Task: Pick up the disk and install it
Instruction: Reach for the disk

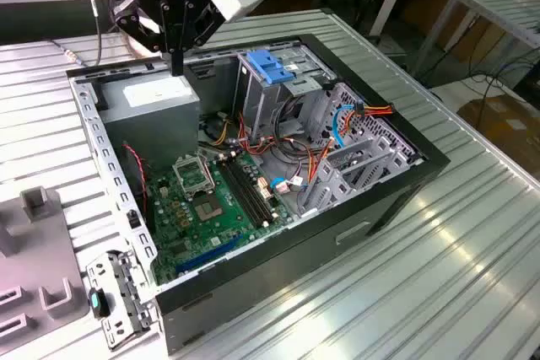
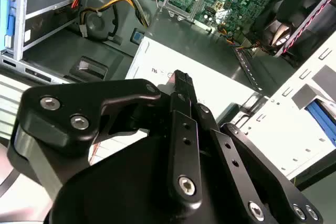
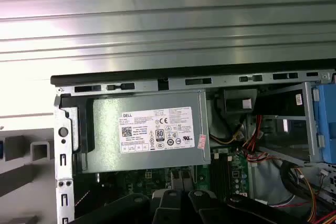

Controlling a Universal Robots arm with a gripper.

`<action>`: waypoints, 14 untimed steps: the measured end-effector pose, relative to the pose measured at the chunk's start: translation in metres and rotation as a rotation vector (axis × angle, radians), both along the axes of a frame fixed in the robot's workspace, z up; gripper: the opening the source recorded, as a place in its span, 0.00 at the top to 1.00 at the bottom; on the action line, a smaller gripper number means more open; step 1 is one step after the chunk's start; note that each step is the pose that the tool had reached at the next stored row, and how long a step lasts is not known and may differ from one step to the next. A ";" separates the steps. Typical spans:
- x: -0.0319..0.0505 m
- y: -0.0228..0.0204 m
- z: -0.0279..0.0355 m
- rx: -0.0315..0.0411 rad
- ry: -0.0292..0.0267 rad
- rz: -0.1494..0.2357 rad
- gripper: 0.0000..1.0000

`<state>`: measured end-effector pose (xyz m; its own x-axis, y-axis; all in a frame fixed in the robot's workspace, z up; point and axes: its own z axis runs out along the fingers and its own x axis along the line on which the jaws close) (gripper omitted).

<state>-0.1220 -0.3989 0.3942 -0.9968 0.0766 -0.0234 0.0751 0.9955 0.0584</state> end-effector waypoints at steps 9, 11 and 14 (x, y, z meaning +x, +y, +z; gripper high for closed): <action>-0.0033 0.0000 0.0000 0.0035 0.0000 0.000 0.89; -0.0038 0.0000 0.0000 0.0034 0.0001 0.000 0.89; -0.0047 0.0000 0.0000 0.0035 0.0000 0.000 0.89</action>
